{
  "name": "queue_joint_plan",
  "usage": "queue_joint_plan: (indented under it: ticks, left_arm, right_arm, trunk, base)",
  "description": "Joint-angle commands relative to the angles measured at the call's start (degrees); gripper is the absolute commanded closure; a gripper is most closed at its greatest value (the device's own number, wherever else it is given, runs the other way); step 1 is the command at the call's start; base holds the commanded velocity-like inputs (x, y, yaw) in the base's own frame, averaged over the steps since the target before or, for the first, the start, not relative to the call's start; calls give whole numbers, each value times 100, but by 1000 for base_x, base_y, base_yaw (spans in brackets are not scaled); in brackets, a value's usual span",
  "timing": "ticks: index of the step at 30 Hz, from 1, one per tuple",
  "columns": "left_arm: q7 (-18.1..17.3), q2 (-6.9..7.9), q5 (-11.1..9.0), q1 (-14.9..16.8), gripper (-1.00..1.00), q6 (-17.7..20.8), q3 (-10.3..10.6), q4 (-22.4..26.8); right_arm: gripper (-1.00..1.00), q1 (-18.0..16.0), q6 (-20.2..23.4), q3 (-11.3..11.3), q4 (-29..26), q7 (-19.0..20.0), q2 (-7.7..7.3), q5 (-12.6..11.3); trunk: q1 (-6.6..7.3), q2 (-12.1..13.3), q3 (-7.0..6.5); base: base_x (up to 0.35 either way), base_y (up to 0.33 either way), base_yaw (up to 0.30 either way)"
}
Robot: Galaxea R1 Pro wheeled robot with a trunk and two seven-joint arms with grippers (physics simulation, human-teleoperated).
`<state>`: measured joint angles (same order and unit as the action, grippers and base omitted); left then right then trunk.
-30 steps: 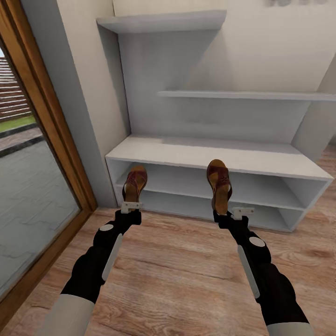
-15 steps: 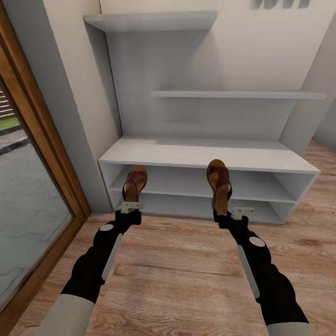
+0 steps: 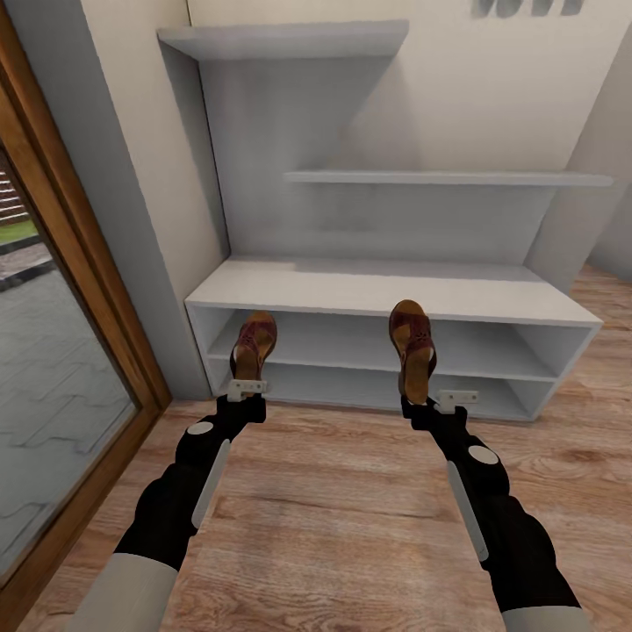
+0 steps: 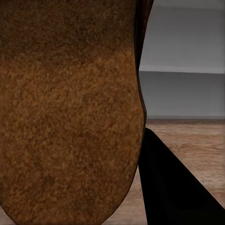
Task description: Pick up the two gym shoes and the two sandals from the corridor floor and place them onto the hallstand (shoe rack) in the corridor, making sure they are on the rack and not on the floor. Arrange them so the two gym shoes are next to each other and the two sandals are next to each other.
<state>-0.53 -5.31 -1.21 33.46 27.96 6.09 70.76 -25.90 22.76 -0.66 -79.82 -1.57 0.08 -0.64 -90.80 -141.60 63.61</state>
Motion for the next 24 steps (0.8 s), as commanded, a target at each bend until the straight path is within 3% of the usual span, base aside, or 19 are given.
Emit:
queue_joint_plan:
  ticks: [1, 10, 12, 14, 15, 16, 17, 19, 20, 24]
  left_arm:
    - [-17, -1, 6, 2, 100, 34, -3, 8]
    - [-17, 8, 6, 2, 100, 36, -7, 8]
    - [-17, 6, 6, 2, 100, 39, -5, -5]
    - [-17, 5, 6, 2, 100, 42, -4, -114]
    - [-17, 4, 6, 2, 100, 42, -3, -199]
    - [-17, 4, 6, 2, 100, 43, -3, -322]
    - [-17, 4, 6, 2, 100, 43, -3, -356]
    - [-17, 4, 6, 2, 100, 46, -3, -469]
    - [-17, 4, 11, 2, 100, 49, -3, -593]
    - [-17, 4, 23, 2, 100, 51, -3, -991]
  right_arm:
    - [100, -3, 36, 2, -8, -30, 1, -24]
    - [100, -3, 36, -110, -29, -38, -5, -39]
    - [100, -3, 36, -218, -47, -34, -11, -39]
    - [100, 9, 36, -545, -64, -15, -20, -40]
    - [100, 14, 36, -845, -69, -7, -22, -40]
    - [100, 19, 36, -1529, -73, 8, -24, -47]
    - [100, 20, 37, -1805, -74, 18, -24, -51]
    - [100, 22, 49, -3004, -121, 178, -25, -61]
    - [100, 23, 72, -3882, -265, 469, -30, -64]
    - [100, 24, 305, -6027, -505, 1099, -123, -59]
  trunk:
    - [1, -2, 5]
    - [1, -2, 5]
    - [1, -2, 5]
    - [1, -2, 5]
    - [1, -2, 5]
    - [1, -2, 5]
    - [1, -2, 5]
    - [1, -2, 5]
    - [1, -2, 5]
    - [1, -2, 5]
  base:
    - [0, 0, 0]
    - [0, 0, 0]
    - [0, 0, 0]
    - [0, 0, 0]
    - [0, 0, 0]
    - [0, 0, 0]
    - [0, 0, 0]
    - [0, 0, 0]
    - [0, 0, 0]
    - [0, 0, 0]
